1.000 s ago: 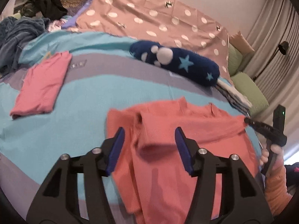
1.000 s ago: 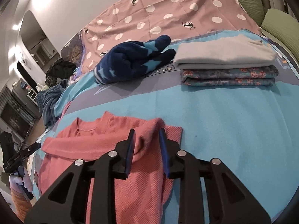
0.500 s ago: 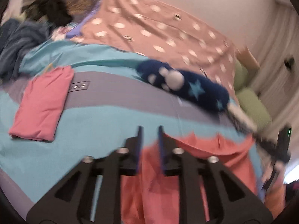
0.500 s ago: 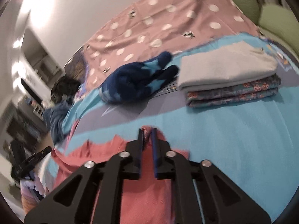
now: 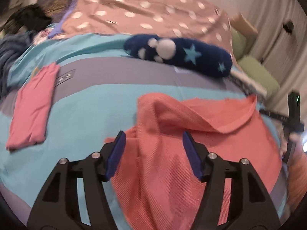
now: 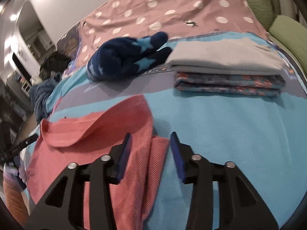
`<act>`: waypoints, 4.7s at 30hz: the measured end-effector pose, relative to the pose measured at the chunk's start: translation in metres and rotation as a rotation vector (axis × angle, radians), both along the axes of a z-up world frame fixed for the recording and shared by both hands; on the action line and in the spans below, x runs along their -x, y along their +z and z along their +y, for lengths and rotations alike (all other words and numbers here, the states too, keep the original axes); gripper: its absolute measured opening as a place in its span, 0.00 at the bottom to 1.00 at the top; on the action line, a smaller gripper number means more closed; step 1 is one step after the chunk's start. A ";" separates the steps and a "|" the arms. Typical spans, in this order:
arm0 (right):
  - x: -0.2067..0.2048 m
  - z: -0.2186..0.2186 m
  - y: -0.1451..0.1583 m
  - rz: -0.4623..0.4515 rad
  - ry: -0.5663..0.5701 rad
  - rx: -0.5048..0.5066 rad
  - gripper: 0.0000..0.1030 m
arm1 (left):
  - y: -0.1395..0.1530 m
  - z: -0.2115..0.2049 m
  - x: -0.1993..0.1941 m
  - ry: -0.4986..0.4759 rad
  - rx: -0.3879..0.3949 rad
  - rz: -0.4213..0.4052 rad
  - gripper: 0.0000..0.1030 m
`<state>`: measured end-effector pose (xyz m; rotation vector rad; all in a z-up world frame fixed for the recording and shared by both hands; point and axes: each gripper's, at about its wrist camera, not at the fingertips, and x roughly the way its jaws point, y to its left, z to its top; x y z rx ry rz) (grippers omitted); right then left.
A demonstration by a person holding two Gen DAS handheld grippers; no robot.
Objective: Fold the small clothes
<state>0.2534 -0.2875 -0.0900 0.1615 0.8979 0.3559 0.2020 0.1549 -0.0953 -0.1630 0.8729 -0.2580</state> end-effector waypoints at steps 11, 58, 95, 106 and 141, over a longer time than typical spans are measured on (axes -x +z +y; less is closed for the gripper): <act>-0.031 -0.005 0.004 -0.020 -0.016 -0.119 0.05 | -0.006 0.039 -0.032 0.133 0.220 0.014 0.04; 0.244 -0.073 -0.017 0.067 -0.020 -0.282 0.42 | -0.007 0.017 0.226 0.217 0.109 0.049 0.52; 0.217 -0.068 -0.037 0.082 -0.134 -0.331 0.18 | 0.057 -0.059 0.191 -0.079 0.038 -0.094 0.31; 0.188 -0.051 -0.009 0.025 0.202 -0.245 0.35 | 0.047 -0.288 0.056 -0.461 -0.065 0.059 0.40; 0.146 -0.047 -0.042 0.278 0.748 -0.324 0.41 | -0.014 -0.396 -0.059 -0.487 -0.223 0.308 0.40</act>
